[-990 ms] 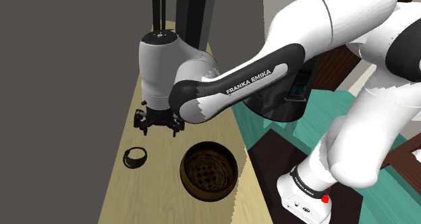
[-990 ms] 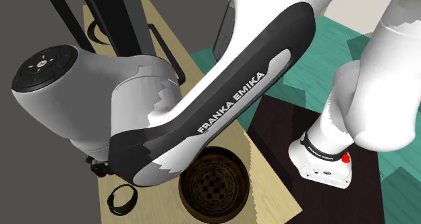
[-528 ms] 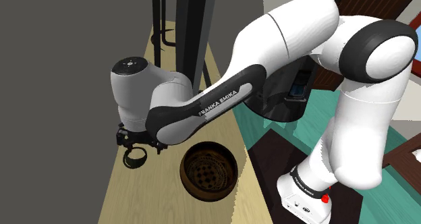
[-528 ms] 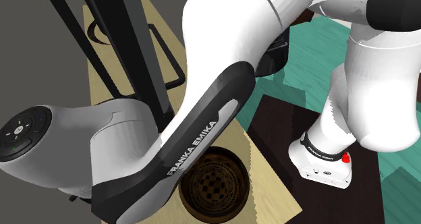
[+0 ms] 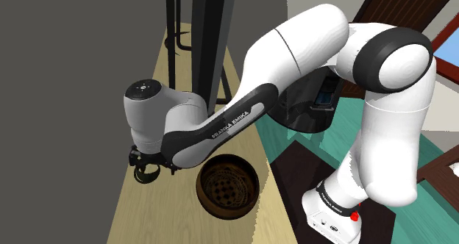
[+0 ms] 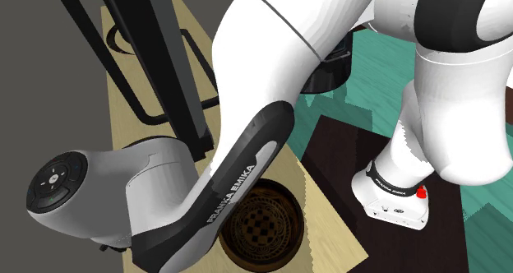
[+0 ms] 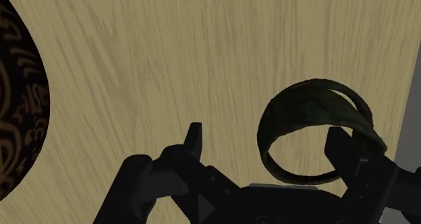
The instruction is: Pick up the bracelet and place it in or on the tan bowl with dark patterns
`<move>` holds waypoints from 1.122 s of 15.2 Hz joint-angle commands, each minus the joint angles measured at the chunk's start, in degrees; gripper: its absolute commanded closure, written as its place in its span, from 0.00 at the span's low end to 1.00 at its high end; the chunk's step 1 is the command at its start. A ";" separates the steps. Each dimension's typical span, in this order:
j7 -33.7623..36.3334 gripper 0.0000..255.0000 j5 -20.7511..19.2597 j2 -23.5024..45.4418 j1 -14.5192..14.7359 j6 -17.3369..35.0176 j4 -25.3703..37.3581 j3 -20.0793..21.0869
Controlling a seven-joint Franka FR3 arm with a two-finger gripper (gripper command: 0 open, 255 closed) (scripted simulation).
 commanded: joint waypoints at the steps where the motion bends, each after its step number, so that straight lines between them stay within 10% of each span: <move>1: 0.13 0.00 -0.10 0.11 0.08 0.21 -0.09 -0.03; 6: 0.13 0.00 -0.10 0.11 0.08 0.21 -0.09 -0.03; 7: 0.13 1.00 -0.10 0.11 0.08 0.21 -0.09 -0.04; 17: -0.09 1.00 0.22 -0.41 -0.06 -0.34 -0.03 0.17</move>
